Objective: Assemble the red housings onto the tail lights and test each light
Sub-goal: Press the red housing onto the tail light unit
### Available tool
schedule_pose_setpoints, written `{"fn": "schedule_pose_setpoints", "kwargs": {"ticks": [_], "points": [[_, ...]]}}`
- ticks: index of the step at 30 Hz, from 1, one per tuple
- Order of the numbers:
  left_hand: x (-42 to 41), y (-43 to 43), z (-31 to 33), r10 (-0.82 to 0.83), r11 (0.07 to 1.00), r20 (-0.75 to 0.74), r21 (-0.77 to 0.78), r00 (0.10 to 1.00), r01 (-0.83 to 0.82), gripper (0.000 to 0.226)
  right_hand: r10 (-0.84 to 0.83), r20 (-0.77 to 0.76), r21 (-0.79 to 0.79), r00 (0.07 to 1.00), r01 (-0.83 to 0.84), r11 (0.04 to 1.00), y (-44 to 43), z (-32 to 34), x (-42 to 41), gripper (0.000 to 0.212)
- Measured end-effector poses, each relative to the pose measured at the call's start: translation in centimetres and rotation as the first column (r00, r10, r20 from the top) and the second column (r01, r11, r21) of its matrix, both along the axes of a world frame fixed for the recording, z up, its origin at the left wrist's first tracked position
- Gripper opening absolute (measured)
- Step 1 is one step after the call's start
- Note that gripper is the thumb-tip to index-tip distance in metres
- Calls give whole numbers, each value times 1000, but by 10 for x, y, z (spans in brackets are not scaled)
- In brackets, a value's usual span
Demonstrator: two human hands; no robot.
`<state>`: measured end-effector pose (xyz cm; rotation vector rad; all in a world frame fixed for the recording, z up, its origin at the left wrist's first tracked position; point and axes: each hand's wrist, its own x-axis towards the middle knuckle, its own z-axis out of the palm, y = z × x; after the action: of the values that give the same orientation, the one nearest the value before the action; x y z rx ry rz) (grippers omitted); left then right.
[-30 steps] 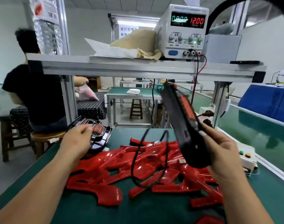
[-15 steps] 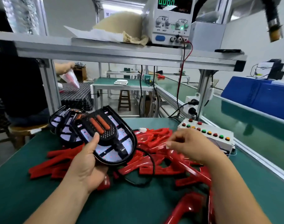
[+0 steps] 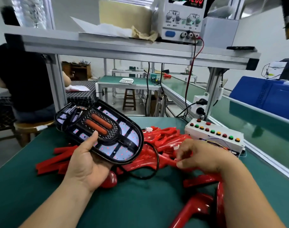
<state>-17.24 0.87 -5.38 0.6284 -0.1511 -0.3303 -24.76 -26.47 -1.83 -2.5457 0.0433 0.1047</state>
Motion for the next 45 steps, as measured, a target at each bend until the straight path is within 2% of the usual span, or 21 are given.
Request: {"fn": "schedule_pose_setpoints", "kwargs": {"ticks": [1,3,5,7,9,12,15,18,21,24,26,27,29,31,32,33,38,42,45], "points": [[1,2,0,5,1000,-1,-15,1000,-5,38,-12,53,181,999,2,984,-5,0,-2,16],[4,3,0,18,1000,-11,-19,1000,-18,40,-22,71,530,997,-19,848,-10,-3,-3,10],[5,1,-1,20,1000,-13,0,1000,-20,41,-11,58,682,998,-32,731,-9,-6,-1,14],[3,-3,0,26,999,0,30,1000,-26,40,-66,47,722,997,12,692,-5,-6,2,17],[2,-4,1,48,999,11,23,999,-48,45,-208,25,748,978,120,652,-6,-5,5,24],[4,0,5,97,995,5,-26,995,-97,44,-463,23,786,886,270,556,-9,-4,11,30],[2,0,6,104,994,-19,-29,994,-105,40,-591,35,840,806,297,454,-10,-4,15,31],[-7,-10,6,56,998,-32,25,998,-55,44,-540,38,935,841,161,317,-1,-1,14,29],[-17,-22,6,21,999,-58,37,998,-19,45,-371,159,965,915,-65,254,17,1,13,20],[-24,-28,3,-34,999,-49,27,998,35,44,-265,280,949,923,-224,223,36,3,14,23],[-28,-32,-1,-79,996,-55,24,995,80,50,-205,359,915,911,-299,271,52,4,15,25],[-30,-34,-3,-103,994,-57,23,993,104,52,-186,391,886,901,-314,340,60,3,15,25],[-34,-40,-6,-141,990,-60,6,988,142,51,-197,457,783,867,-287,552,72,0,15,27],[-34,-42,-8,-144,989,-56,-35,988,142,45,-222,536,598,815,-180,781,79,-3,14,28],[-34,-42,-7,-138,990,-47,-43,989,136,41,-218,564,514,796,-132,848,82,-4,14,28],[-34,-42,-7,-138,990,-40,-46,990,136,37,-219,578,469,786,-100,878,83,-5,15,28],[-34,-40,-7,-142,989,-71,-56,987,138,36,-254,611,457,749,-73,887,92,-7,15,28],[-30,-39,-8,-108,993,-111,-54,988,103,44,-289,633,516,718,-112,849,92,-9,16,33],[-28,-37,-8,-101,993,-110,-73,989,93,44,-238,640,419,731,-72,905,92,-8,16,42]]}}
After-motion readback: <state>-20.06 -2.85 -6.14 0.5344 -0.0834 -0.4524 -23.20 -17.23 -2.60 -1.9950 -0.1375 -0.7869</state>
